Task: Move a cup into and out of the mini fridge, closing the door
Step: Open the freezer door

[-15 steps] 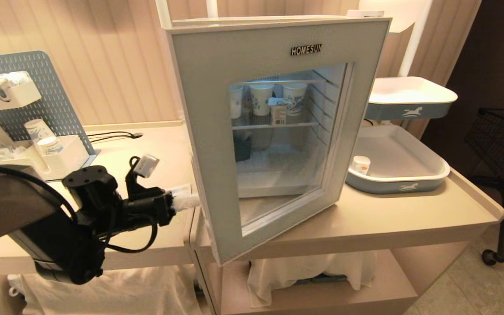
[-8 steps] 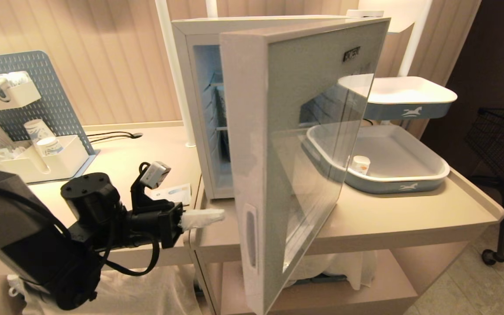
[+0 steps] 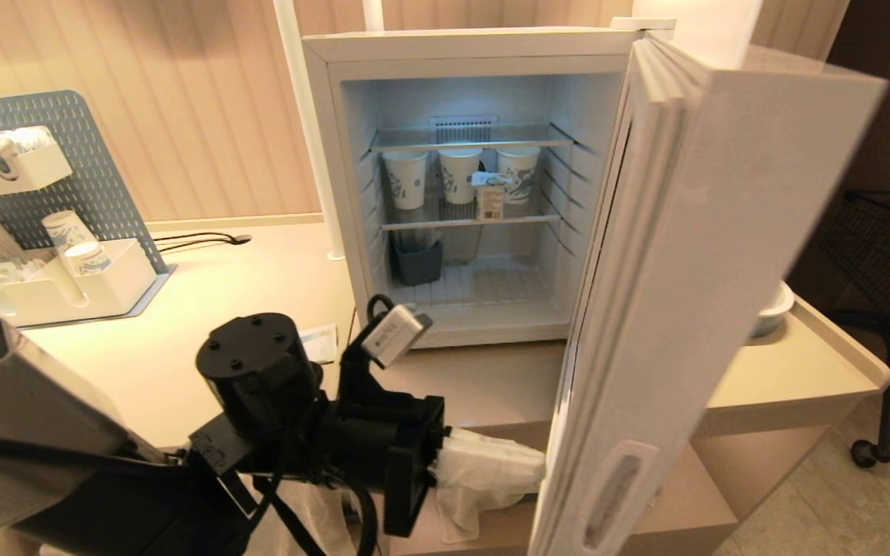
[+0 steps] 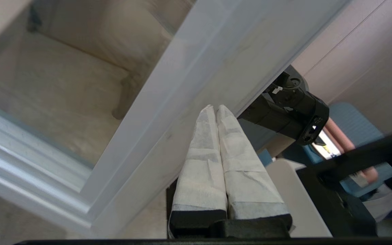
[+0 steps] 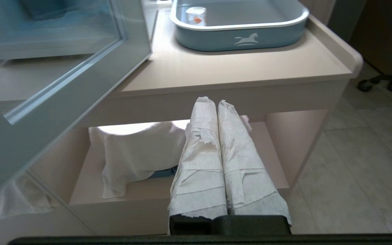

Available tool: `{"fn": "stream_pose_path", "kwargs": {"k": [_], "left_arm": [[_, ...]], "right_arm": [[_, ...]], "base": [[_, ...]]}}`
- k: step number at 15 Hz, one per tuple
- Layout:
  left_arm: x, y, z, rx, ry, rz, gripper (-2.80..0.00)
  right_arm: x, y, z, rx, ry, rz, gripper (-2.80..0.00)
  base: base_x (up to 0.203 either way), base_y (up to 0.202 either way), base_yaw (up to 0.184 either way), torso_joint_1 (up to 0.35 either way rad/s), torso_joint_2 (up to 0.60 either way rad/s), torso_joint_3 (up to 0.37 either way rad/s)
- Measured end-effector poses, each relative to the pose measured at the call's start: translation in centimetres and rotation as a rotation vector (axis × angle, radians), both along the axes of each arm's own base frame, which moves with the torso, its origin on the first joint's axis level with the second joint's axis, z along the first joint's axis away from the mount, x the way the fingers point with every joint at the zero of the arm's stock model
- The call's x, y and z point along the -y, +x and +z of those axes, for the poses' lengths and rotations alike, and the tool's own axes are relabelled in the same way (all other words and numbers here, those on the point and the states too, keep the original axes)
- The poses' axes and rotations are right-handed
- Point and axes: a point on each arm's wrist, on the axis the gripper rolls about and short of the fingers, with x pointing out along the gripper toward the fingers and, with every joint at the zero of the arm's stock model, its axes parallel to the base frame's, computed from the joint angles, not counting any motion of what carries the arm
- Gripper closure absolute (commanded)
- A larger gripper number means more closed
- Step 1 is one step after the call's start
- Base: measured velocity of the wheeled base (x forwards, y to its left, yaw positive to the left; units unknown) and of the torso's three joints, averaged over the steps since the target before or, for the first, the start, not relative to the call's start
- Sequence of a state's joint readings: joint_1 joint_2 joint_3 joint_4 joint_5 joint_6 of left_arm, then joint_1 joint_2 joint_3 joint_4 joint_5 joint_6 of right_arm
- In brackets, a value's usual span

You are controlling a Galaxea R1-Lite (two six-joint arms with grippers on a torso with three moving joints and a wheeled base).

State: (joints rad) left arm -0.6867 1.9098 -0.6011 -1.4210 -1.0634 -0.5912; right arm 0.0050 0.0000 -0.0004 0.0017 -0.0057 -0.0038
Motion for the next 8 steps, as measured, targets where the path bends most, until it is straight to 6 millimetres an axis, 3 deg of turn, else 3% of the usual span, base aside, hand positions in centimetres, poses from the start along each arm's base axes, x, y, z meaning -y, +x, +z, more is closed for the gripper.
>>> {"fn": "stream_pose_path", "kwargs": {"k": [5, 8], "left_arm": [[2.8, -2.6, -0.2, -0.014, 0.008, -0.11, 0.0], [-0.3, -0.9, 0.1, -0.028, 0.014, 0.03, 0.0]], "right_arm": [[0.0, 0.0, 0.0, 0.001, 0.0, 0.001, 0.0], [0.0, 0.0, 0.0, 0.002, -0.001, 0.001, 0.0]], "base": [[0.0, 0.0, 0.0, 0.0, 0.0, 0.0], [0.0, 0.0, 0.0, 0.0, 0.0, 0.0]]}}
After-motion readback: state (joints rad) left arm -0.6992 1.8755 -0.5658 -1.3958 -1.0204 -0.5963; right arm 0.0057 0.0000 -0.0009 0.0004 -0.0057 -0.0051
